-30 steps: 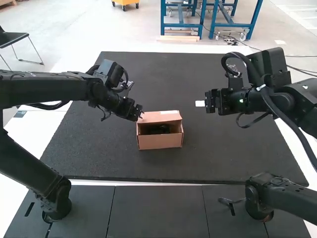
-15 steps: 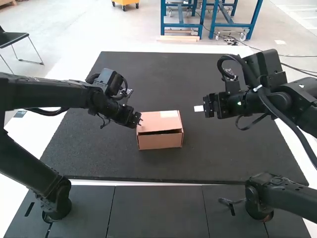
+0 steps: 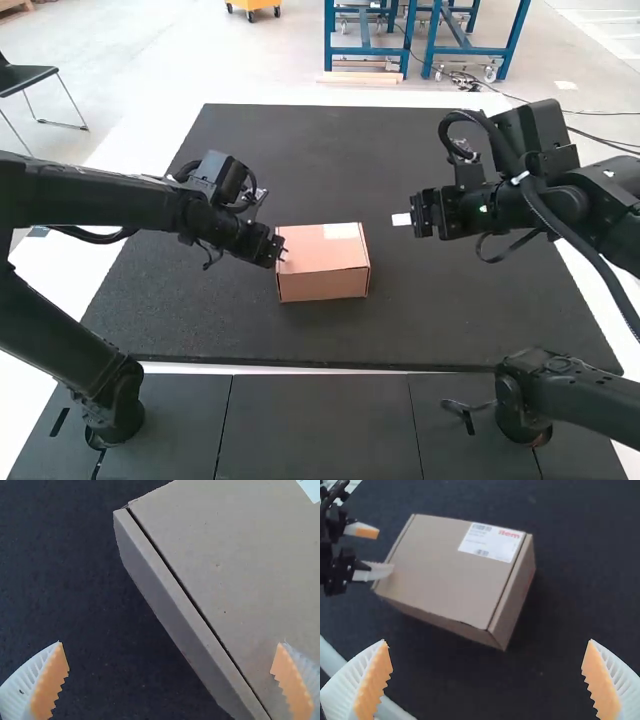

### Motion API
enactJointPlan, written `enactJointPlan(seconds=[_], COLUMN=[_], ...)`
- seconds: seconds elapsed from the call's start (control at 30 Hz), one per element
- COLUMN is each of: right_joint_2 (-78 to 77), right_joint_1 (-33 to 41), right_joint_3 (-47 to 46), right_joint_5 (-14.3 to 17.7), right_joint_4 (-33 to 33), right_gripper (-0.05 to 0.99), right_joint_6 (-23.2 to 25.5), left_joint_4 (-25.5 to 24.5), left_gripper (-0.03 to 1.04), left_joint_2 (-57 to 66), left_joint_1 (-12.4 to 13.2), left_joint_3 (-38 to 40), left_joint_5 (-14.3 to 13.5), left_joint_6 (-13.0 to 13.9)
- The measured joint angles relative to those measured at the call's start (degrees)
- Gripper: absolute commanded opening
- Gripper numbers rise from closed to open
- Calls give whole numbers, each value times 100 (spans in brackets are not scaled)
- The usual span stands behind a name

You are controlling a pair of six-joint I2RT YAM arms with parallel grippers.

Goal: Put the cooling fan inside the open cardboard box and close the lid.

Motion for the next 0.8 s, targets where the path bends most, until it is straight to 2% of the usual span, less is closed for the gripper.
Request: enactJointPlan(seconds=[0.3,0.57,0.67,0.8], right_joint_2=[0,11,11,11], right_joint_1=[0,-2,-2,-2], right_joint_3=[0,181,229,243], right_joint_5=[-2,2,48,264], right_joint_4=[0,98,267,643], right_gripper=[86,86,89,90], right_joint_6=[0,2,0,2], left_joint_4=[76,-907,-981,-905], left_gripper=[97,97,97,96], left_joint_2=[-11,-503,-918,-1552], left_joint_1=[-94,-52,57,166], left_joint_3=[-68,87,238,527], left_joint_5=[-144,-249,-282,-299], left_joint_6=[-2,155,219,284])
